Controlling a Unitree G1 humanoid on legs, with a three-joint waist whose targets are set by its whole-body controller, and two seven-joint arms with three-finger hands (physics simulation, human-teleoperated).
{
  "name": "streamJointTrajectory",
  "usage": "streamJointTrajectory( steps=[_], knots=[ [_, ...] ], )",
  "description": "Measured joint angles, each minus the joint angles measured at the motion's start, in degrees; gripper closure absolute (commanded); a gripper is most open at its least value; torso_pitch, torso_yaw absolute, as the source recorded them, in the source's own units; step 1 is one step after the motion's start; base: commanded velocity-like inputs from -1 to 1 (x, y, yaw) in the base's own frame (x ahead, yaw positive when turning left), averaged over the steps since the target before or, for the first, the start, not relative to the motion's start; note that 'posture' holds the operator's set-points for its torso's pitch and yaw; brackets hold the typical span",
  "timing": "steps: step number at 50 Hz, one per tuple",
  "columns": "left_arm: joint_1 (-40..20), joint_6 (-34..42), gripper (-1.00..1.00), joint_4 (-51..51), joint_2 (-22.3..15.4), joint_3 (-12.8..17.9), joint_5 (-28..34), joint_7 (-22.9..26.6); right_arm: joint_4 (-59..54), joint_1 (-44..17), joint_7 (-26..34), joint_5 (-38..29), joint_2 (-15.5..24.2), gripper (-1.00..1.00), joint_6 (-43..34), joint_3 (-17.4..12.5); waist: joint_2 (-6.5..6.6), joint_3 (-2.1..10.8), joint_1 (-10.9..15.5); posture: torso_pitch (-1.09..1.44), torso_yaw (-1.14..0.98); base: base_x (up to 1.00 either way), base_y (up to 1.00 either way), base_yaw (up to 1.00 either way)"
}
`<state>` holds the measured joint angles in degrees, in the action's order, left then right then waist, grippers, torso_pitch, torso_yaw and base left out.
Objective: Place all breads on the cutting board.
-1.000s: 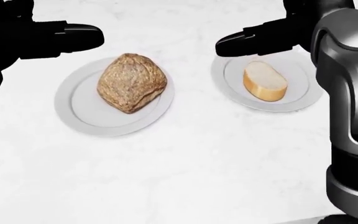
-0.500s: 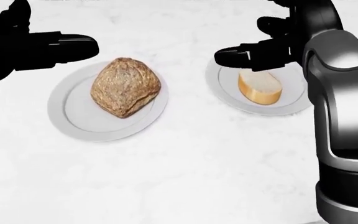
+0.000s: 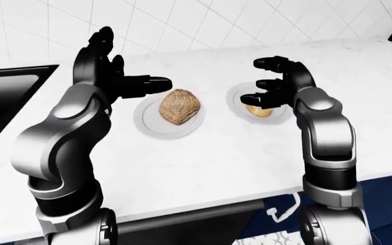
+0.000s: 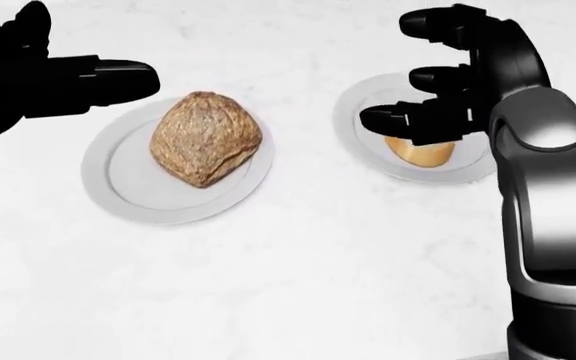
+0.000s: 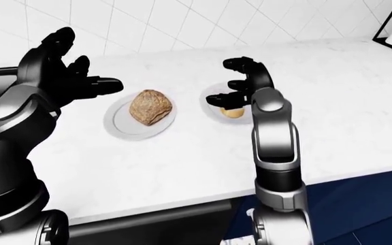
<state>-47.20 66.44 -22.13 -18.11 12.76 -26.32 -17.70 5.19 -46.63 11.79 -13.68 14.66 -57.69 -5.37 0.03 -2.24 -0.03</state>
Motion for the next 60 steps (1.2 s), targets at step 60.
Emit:
streamJointTrajectory(
  steps=[60],
  knots=[
    [0.83, -0.22, -1.00, -0.64, -0.10, 0.15, -1.00, -0.56, -6.17, 3.37, 0.61, -11.38, -0.55, -0.36, 11.52, 1.26, 0.13, 0.19, -0.01, 0.00, 0.00, 0.00, 0.00, 0.00]
  ],
)
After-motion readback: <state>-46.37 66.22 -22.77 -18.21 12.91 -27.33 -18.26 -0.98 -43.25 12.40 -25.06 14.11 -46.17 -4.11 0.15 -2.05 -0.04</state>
